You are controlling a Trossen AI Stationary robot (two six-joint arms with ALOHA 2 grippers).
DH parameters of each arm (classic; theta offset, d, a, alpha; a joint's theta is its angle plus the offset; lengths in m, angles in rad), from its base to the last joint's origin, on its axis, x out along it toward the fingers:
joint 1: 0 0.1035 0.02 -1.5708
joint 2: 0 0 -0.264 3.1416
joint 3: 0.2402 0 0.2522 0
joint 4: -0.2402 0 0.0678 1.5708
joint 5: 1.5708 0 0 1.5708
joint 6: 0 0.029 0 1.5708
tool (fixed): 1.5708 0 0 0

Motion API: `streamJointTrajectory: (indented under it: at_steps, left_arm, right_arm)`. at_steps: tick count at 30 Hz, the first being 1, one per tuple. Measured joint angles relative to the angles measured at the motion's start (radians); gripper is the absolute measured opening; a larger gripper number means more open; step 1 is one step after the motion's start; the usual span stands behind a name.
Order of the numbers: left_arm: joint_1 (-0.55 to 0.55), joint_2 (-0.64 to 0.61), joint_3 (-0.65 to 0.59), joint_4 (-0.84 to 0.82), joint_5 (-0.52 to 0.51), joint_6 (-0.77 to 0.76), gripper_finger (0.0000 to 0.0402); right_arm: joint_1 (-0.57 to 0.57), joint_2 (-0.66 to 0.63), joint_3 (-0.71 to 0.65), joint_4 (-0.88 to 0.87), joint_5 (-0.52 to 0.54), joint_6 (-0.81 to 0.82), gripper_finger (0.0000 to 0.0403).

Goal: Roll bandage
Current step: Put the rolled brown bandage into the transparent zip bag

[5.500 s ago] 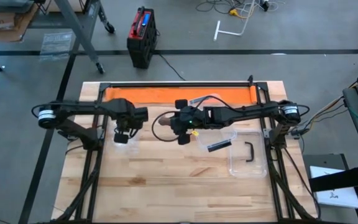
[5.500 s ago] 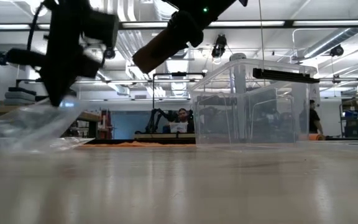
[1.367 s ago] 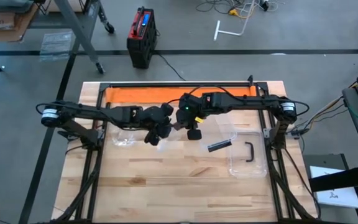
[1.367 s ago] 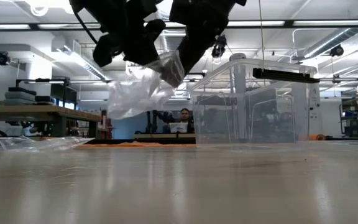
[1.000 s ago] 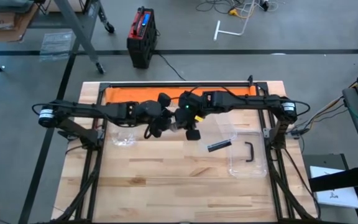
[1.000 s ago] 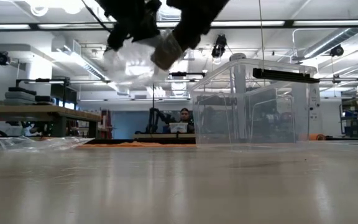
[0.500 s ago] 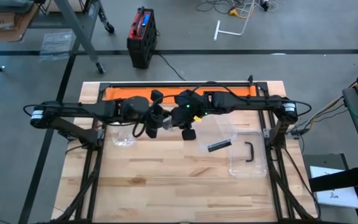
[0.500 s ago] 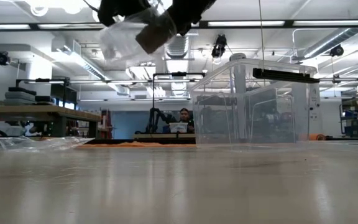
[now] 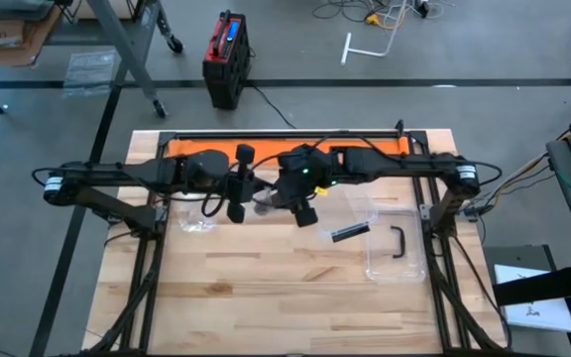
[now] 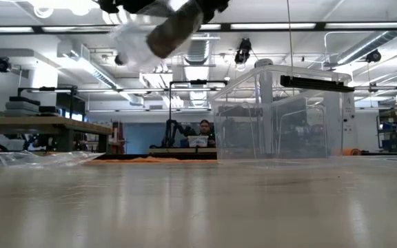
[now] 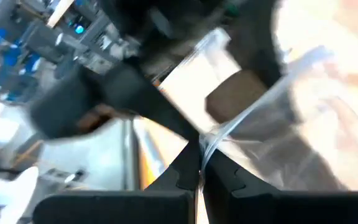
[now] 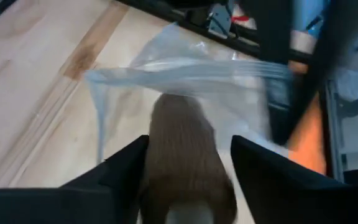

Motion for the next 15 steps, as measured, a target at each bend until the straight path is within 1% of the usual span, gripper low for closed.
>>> streamJointTrajectory:
  at_steps: [2, 5, 10, 13, 15]
  left_arm:
    - [-0.001, -0.005, -0.029, 0.038, 0.056, -0.033, 0.0]
    - [-0.003, -0.006, -0.104, 0.125, 0.099, -0.031, 0.0]
    - [0.0, -0.024, -0.258, 0.409, 0.103, -0.005, 0.0]
    - [0.01, -0.045, -0.342, 0.591, 0.103, 0.062, 0.0]
    - [0.019, -0.077, -0.383, 0.681, 0.104, 0.112, 0.0]
  right_arm:
    - [0.003, -0.029, 0.012, -0.03, 0.008, -0.007, 0.0246]
    - [0.009, -0.065, 0.03, -0.08, 0.035, -0.006, 0.0268]
    - [0.015, -0.119, 0.05, -0.144, 0.055, 0.047, 0.0282]
    - [0.015, -0.13, 0.05, -0.173, 0.058, 0.088, 0.0283]
    - [0.015, -0.129, 0.047, -0.2, 0.067, 0.109, 0.028]
